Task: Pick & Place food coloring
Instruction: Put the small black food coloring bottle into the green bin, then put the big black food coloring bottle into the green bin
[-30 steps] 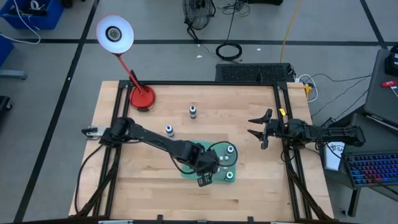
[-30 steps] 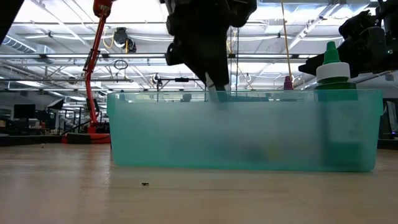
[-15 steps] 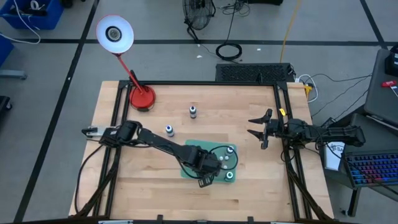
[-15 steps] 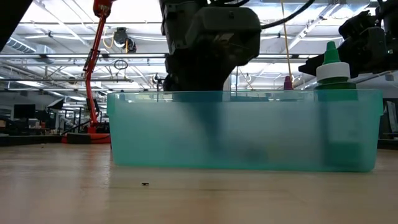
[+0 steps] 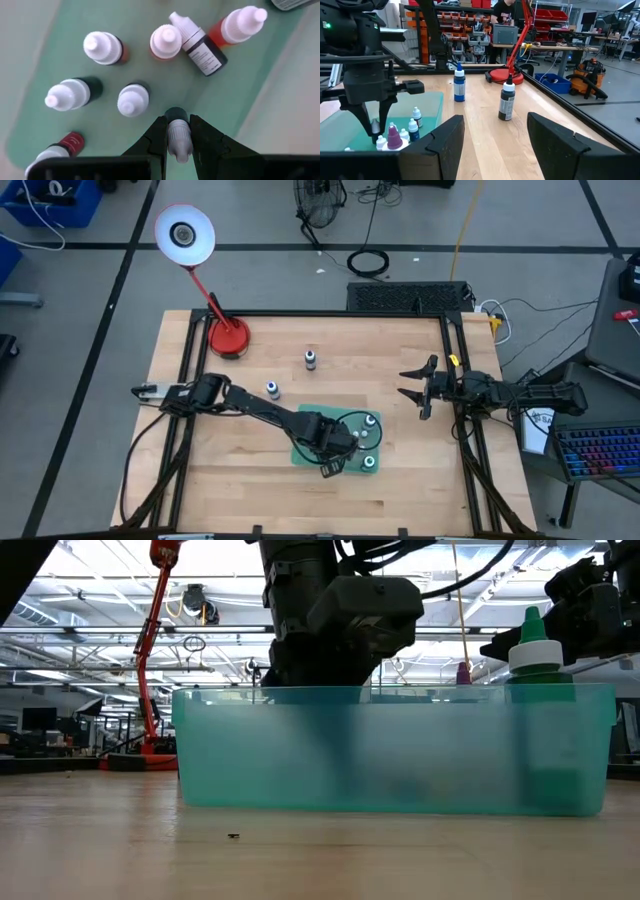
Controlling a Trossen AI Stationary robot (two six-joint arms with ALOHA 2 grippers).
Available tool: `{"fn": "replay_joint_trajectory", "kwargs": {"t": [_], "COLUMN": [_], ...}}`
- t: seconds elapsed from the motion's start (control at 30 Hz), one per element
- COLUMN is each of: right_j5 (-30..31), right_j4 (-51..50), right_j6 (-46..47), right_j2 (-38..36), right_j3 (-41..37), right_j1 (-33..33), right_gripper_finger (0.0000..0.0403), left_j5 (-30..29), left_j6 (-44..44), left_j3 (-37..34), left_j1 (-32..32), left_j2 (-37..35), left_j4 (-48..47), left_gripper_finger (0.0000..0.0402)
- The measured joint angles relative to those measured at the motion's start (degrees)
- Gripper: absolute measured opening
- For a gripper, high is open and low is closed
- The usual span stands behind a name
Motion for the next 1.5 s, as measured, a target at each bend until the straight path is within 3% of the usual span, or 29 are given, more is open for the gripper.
{"fn": "replay_joint_trajectory", "kwargs": {"t": [0.33, 0.6, 0.9, 1.1, 1.27, 1.37, 1.5], "right_j5": [0.0, 0.0, 0.0, 0.0, 0.0, -0.01, 0.0], "right_j4": [0.0, 0.0, 0.0, 0.0, 0.0, 0.0, 0.0], "right_j6": [0.0, 0.0, 0.0, 0.0, 0.0, 0.0, 0.0], "right_j2": [0.0, 0.0, 0.0, 0.0, 0.02, 0.02, 0.02], "right_j3": [-0.02, -0.02, -0.02, -0.02, 0.0, -0.02, -0.02], "right_j1": [0.0, 0.0, 0.01, 0.01, 0.01, 0.0, -0.01], "right_gripper_finger": [0.0206, 0.0207, 0.0204, 0.0207, 0.0204, 0.0205, 0.0207], "left_j5": [0.33, 0.55, 3.48, -2.25, -11.2, -13.12, -14.14], "left_j6": [-1.62, -2.45, -2.28, -1.4, -1.88, -1.97, 1.15], "left_j3": [0.0, 0.0, 4.51, 13.14, 19.42, 22.34, 25.78], "left_j1": [0.29, 0.29, 0.41, 0.55, 0.38, 2.77, 8.35], "left_j2": [0.0, 0.04, 0.04, 0.04, 0.02, 0.02, -0.02], "left_j4": [-0.67, -0.72, -4.29, -15.25, -29.98, -37.06, -37.78], "left_gripper_finger": [0.006, 0.0188, 0.0234, 0.0236, 0.0236, 0.0236, 0.0236]}}
